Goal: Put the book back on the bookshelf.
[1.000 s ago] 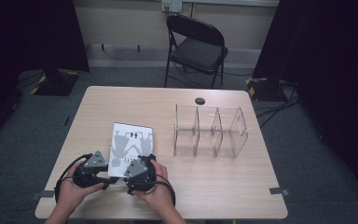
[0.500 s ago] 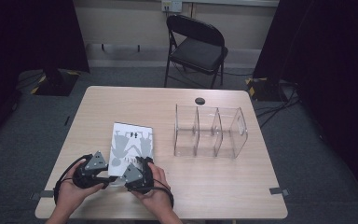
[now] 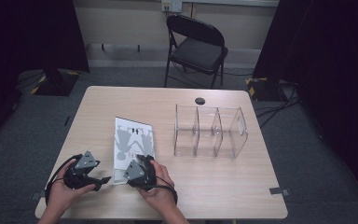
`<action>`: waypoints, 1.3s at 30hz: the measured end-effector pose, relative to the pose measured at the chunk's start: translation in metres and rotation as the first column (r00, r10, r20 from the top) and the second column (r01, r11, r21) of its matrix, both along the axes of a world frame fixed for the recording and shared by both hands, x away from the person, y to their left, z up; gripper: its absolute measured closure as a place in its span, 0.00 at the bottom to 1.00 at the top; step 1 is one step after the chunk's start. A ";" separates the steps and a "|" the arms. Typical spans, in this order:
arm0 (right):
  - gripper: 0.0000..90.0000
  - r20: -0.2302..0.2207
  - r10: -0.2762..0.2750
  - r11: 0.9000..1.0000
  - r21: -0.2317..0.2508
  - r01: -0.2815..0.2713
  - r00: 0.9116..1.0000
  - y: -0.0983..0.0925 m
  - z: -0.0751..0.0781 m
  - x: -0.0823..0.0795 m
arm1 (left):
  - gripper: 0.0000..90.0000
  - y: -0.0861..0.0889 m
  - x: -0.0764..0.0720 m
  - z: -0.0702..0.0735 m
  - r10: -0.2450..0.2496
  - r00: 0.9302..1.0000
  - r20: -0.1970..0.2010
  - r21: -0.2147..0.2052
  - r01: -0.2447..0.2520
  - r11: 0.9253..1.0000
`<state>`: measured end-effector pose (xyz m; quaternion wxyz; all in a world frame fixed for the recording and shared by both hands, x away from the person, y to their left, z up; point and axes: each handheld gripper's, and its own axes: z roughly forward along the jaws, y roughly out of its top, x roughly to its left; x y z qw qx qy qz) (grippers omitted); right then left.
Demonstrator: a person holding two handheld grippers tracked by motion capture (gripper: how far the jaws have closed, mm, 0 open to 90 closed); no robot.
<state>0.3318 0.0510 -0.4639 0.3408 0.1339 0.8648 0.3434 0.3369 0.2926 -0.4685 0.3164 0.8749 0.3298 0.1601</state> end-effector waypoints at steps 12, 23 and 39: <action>0.58 -0.018 -0.022 1.000 0.002 0.022 1.000 -0.010 0.017 0.003 | 0.26 0.006 0.007 -0.016 0.015 0.999 -0.050 0.016 -0.014 1.000; 0.63 -0.046 -0.046 0.999 0.026 0.047 0.998 -0.020 0.040 0.010 | 0.21 0.004 0.011 -0.020 0.004 0.998 -0.068 -0.017 -0.005 1.000; 0.65 -0.074 -0.035 0.999 0.030 0.038 0.997 -0.025 0.062 0.005 | 0.18 -0.018 0.019 -0.023 -0.044 0.998 -0.050 -0.036 0.042 0.998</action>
